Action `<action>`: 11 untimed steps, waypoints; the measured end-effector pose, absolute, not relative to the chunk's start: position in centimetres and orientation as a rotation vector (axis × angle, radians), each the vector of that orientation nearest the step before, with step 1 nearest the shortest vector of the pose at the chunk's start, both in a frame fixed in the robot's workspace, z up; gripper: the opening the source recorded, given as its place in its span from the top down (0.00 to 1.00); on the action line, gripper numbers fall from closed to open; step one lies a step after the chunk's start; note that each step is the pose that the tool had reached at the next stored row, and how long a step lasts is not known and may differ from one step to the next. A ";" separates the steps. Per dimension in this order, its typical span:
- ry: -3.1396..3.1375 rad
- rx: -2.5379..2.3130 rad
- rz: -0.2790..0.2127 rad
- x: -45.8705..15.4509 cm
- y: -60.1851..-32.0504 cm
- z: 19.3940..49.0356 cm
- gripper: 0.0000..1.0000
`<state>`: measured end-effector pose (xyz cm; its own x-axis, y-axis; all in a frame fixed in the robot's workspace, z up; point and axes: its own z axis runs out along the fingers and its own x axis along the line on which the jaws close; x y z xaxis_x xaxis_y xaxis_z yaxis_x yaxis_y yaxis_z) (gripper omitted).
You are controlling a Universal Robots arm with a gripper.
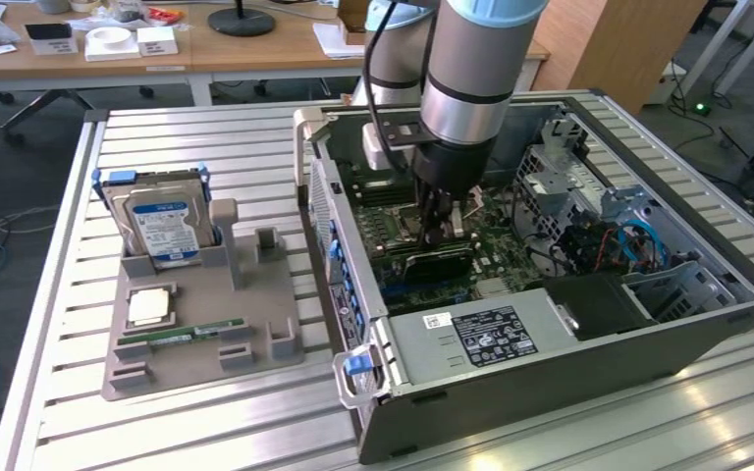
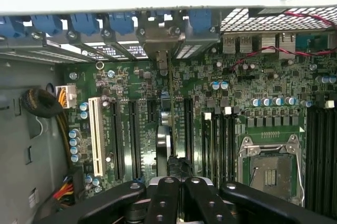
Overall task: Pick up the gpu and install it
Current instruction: 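Press down on the gpu until it lock into place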
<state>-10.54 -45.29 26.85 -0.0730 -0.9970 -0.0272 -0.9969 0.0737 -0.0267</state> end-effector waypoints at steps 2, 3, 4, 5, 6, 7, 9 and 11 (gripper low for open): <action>2.273 -2.112 -0.002 -10.5 -45.3 26.7 0.89; 2.274 -2.112 -0.002 -10.5 -45.3 26.6 0.89; 2.274 -2.113 -0.002 -10.5 -45.3 26.6 0.89; 2.274 -2.113 -0.002 -10.5 -45.3 26.6 0.89; 2.274 -2.112 -0.002 -10.5 -45.3 26.6 0.89; 2.274 -2.112 -0.002 -10.5 -45.3 26.6 0.89; 2.274 -2.112 -0.001 -10.5 -45.2 26.6 0.89; 2.274 -2.112 -0.002 -10.5 -45.2 26.6 0.89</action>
